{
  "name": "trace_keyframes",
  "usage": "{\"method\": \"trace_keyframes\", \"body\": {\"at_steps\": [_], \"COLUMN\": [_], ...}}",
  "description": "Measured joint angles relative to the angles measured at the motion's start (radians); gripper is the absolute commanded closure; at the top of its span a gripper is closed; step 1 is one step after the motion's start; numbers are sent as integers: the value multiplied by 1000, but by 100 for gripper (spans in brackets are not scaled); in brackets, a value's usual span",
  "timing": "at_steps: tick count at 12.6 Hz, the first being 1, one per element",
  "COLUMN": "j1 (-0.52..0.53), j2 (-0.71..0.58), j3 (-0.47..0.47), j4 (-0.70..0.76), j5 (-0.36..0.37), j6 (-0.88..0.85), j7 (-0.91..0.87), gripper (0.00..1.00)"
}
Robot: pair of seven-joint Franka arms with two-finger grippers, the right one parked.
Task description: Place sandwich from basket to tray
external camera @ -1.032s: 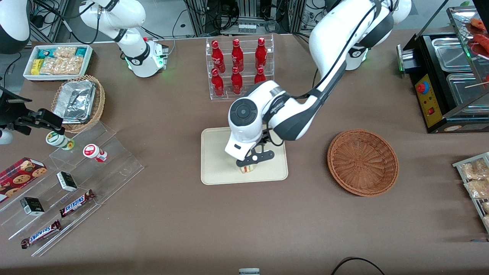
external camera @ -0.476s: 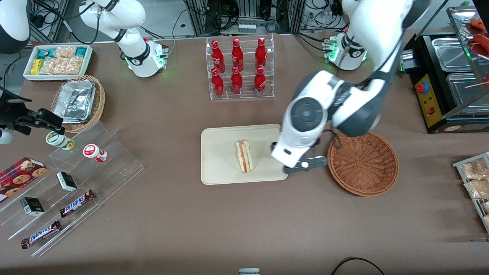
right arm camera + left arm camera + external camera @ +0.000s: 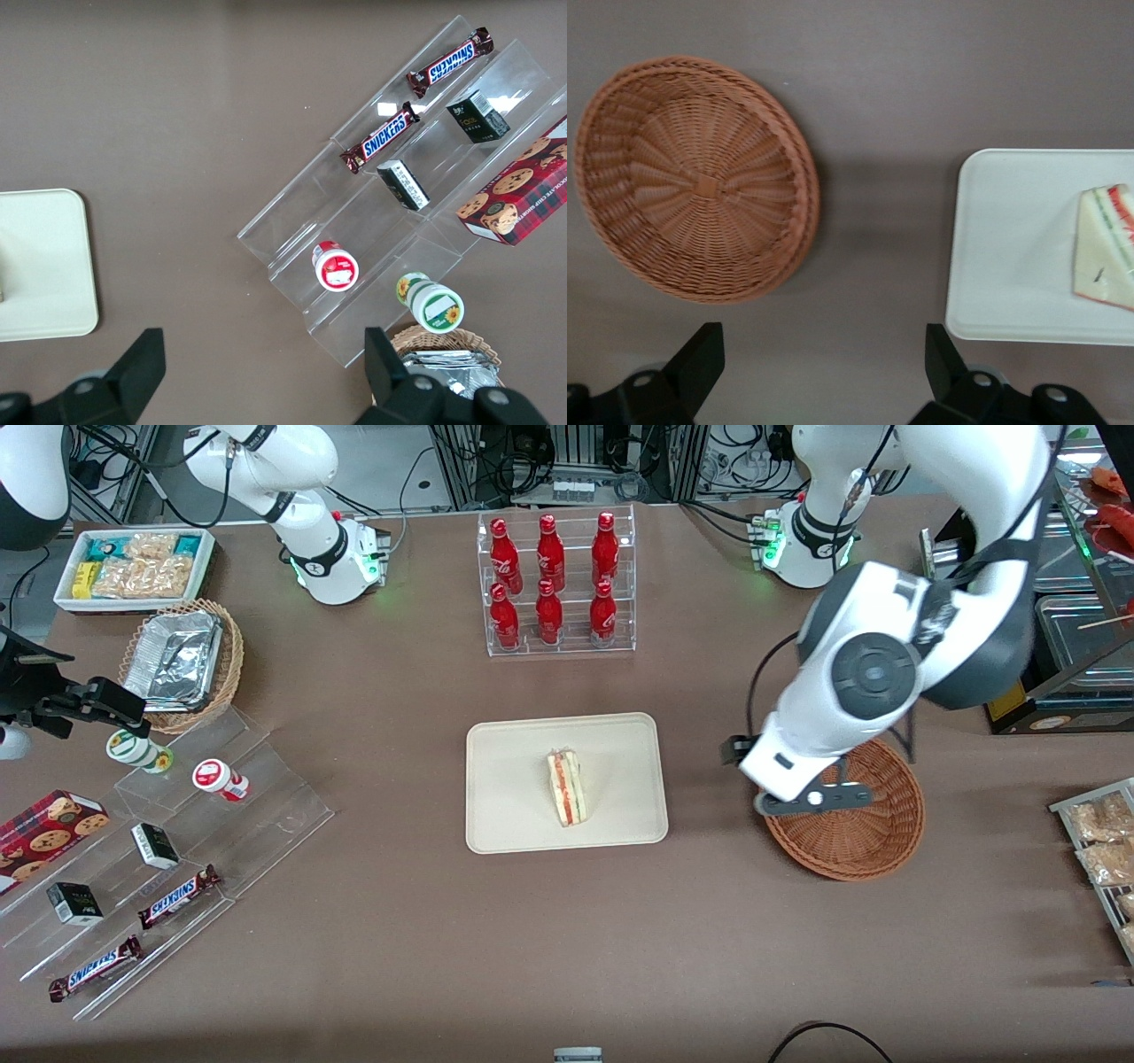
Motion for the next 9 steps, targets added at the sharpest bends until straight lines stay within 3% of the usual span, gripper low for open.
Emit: {"method": "trace_keyframes", "body": {"at_steps": [3,9], "j1": [94,103], "j2": [-114,-302], "j3": [9,157], "j4": [-107,-173], "j5": [-26,-72], "j6": [-8,-174], "j7": [169,410], "gripper": [0,0]}}
